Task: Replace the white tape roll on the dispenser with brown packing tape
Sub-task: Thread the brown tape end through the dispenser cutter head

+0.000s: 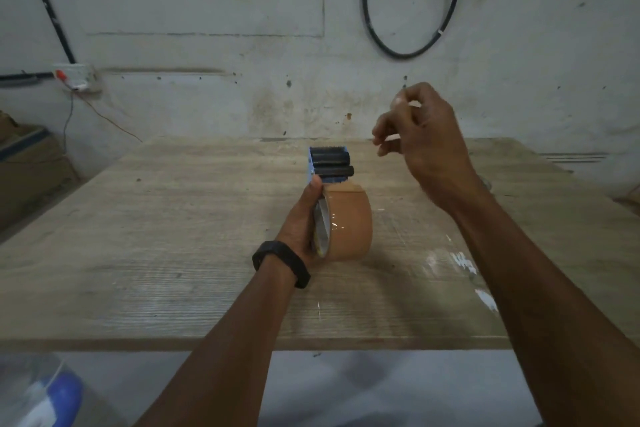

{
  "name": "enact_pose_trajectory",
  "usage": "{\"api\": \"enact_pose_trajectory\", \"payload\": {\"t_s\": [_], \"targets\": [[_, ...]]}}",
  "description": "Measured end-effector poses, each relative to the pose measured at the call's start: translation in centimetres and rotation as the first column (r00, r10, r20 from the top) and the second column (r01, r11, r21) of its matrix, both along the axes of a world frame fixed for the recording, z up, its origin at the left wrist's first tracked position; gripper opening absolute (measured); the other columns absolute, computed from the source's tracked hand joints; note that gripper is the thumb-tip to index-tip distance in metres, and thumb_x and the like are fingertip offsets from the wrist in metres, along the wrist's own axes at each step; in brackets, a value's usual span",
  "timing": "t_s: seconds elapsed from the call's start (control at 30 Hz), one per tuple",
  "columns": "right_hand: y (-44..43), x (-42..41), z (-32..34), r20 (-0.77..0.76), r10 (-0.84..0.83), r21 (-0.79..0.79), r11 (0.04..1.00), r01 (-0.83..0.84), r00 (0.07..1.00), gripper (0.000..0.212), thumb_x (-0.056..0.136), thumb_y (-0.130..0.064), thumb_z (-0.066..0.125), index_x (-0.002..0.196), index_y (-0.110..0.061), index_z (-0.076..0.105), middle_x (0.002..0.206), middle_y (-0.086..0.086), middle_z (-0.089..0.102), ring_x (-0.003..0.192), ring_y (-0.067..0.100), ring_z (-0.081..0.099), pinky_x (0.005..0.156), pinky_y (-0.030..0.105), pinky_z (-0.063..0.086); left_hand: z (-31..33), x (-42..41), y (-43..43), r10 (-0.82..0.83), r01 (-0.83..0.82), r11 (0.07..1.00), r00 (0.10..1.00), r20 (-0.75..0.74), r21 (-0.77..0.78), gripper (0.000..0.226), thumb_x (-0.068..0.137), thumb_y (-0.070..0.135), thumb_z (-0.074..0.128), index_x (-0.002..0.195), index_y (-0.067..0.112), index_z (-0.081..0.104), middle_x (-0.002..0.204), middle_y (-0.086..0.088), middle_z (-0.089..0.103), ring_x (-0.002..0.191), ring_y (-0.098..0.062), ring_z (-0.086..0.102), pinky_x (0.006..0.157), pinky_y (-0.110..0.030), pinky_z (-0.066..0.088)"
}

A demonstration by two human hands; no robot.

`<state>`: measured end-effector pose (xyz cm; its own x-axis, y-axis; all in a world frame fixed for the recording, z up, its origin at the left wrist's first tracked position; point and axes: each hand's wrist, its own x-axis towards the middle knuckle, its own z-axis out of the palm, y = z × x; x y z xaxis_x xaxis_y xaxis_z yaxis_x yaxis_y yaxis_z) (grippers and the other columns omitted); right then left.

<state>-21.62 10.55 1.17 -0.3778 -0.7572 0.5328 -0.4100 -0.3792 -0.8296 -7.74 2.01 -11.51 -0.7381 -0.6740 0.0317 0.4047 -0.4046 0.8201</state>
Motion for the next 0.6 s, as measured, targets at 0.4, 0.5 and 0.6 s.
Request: {"api": "enact_pose_trajectory", "payload": {"t_s": [0.4, 0.5, 0.6], "targets": [[1.0, -1.1, -3.2, 0.082, -0.010, 0.156, 0.988, -0.003, 0.997, 0.003, 0.084, -0.006, 0.074, 0.086, -0.004, 0.073, 0.073, 0.013, 0.074, 0.062, 0.022, 0.070, 0.060, 0.030, 0.057, 0.6, 0.2, 0.4, 0.065, -0.064, 0.998, 0.995, -0.081, 0.018, 0.052, 0.072, 0.063, 0.061, 0.091, 0.019, 0.080, 0.084, -0.003, 0.076, 0.070, -0.018, 0.074, 0.059, -0.031, 0.060], [1.4, -1.1, -3.9, 0.091, 0.058, 0.132, 0.989, -0.070, 0.994, 0.020, 0.087, 0.011, 0.064, 0.087, -0.006, 0.073, 0.080, 0.015, 0.074, 0.072, 0.027, 0.072, 0.068, 0.032, 0.060, 0.6, 0.2, 0.4, 0.051, -0.051, 0.999, 0.992, -0.114, 0.005, 0.064, 0.058, 0.065, 0.080, 0.100, 0.017, 0.075, 0.089, -0.006, 0.074, 0.073, -0.020, 0.073, 0.062, -0.033, 0.060], [1.4, -1.3, -4.7, -0.009, -0.037, 0.095, 0.995, 0.037, 0.999, 0.044, 0.073, 0.025, 0.044, 0.067, -0.011, 0.070, 0.069, 0.006, 0.070, 0.065, 0.023, 0.065, 0.061, 0.032, 0.055, 0.4, 0.2, -0.1, 0.043, -0.044, 0.999, 0.993, -0.107, 0.000, 0.074, 0.047, 0.069, 0.086, 0.100, 0.018, 0.075, 0.091, -0.006, 0.072, 0.072, -0.021, 0.071, 0.063, -0.033, 0.059]]}}
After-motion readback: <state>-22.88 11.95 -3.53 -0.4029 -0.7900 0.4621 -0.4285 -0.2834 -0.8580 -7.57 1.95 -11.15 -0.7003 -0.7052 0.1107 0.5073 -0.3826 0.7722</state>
